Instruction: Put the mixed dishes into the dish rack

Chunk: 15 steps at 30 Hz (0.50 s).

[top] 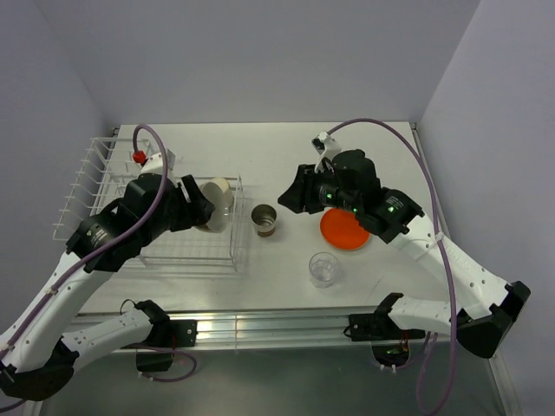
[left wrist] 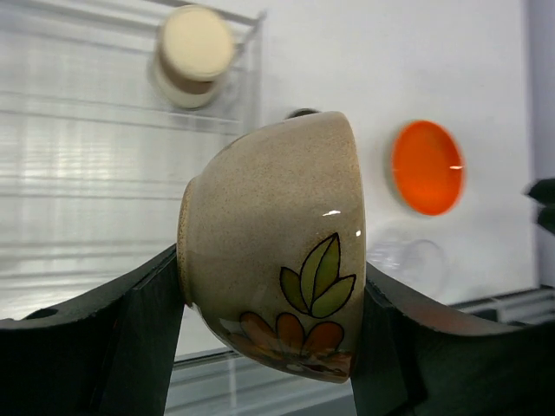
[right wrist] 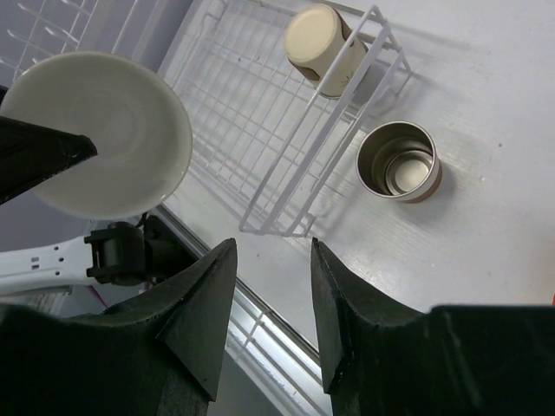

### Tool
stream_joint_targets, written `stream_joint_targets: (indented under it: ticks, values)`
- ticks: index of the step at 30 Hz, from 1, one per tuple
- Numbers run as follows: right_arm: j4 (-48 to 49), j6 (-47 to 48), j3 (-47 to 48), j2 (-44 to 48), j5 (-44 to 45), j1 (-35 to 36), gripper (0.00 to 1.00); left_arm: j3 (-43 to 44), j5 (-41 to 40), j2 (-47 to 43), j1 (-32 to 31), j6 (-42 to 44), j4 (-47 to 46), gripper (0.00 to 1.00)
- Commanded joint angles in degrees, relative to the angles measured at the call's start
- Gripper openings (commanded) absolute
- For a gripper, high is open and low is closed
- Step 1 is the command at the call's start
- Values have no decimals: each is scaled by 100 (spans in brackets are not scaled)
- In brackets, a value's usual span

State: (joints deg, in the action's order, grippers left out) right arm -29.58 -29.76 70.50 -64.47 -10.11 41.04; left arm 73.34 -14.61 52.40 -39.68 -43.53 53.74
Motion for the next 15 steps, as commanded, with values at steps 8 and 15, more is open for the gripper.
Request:
stream_joint_targets:
  ticks: [8, 15]
  values:
    - [278, 40, -379, 303, 27, -192, 47, 400, -1781, 428, -22, 266, 1463, 0]
    - [410, 49, -756, 461, -70, -280, 47, 383, -2546, 1341, -13, 213, 1904, 0]
